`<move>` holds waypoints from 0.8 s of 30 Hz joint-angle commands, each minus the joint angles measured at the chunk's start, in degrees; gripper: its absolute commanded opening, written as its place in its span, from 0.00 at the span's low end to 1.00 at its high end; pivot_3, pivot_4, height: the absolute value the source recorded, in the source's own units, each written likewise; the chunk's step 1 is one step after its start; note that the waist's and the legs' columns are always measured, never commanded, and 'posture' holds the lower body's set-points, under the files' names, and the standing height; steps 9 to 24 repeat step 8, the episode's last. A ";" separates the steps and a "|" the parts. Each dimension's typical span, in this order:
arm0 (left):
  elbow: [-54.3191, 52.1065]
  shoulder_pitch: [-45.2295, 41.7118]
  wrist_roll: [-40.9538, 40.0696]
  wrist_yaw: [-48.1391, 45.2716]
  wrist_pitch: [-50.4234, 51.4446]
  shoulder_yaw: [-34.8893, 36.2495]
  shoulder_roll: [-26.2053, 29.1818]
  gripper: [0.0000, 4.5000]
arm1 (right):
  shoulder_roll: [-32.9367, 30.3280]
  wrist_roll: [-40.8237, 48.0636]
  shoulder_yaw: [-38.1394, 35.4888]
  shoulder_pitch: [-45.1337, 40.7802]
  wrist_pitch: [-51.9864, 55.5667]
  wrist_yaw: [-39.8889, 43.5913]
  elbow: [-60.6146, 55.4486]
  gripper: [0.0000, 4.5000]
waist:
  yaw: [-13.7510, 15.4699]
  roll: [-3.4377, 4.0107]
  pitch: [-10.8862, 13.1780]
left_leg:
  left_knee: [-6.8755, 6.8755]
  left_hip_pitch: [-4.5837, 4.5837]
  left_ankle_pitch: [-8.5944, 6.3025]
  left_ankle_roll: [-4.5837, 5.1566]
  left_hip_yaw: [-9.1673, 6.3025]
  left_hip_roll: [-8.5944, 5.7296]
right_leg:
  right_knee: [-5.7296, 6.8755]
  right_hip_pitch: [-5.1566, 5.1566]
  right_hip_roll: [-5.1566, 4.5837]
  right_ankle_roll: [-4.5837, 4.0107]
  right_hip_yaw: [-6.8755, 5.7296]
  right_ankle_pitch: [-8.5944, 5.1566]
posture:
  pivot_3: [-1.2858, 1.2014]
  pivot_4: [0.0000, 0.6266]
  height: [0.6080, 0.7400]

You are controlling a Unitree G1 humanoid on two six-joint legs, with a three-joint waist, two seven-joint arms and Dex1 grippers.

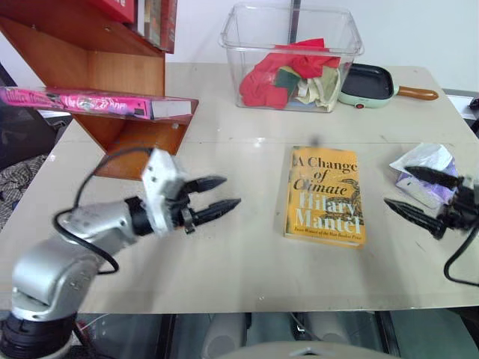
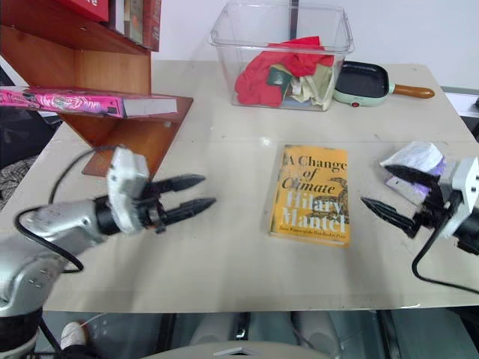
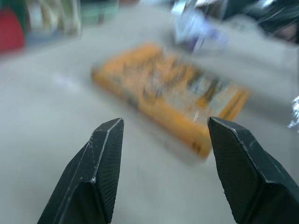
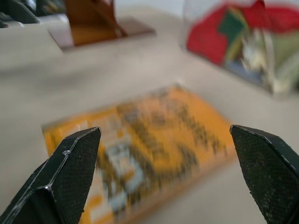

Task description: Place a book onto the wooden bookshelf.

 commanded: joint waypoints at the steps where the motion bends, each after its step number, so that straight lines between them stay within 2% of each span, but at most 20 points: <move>1: -2.12 4.92 4.96 -0.71 -3.78 0.34 0.47 0.65 | -1.69 -4.49 -3.19 3.95 -3.63 1.69 2.13 1.00 | -0.13 0.00 -0.01 | 0.00 0.02 0.00 0.00 0.01 0.00 | 0.00 0.01 0.02 0.00 0.01 0.00 | 0.52 0.24 1.00; 8: 0.63 9.31 8.65 -0.99 -7.03 1.91 -1.44 0.65 | -1.64 -8.87 -2.22 5.72 -6.37 1.16 5.52 1.00 | -0.04 0.02 -0.04 | 0.05 0.17 0.02 0.01 0.35 0.00 | 0.01 0.09 0.05 -0.15 0.13 -0.18 | 0.52 0.24 1.00; 24: 0.63 9.31 8.65 -0.99 -7.03 1.91 -1.44 0.65 | -1.64 -8.87 -2.22 5.72 -6.37 1.16 5.52 1.00 | -0.04 0.02 -0.04 | 0.05 0.17 0.02 0.01 0.35 0.00 | 0.01 0.09 0.05 -0.15 0.13 -0.18 | 0.52 0.24 1.00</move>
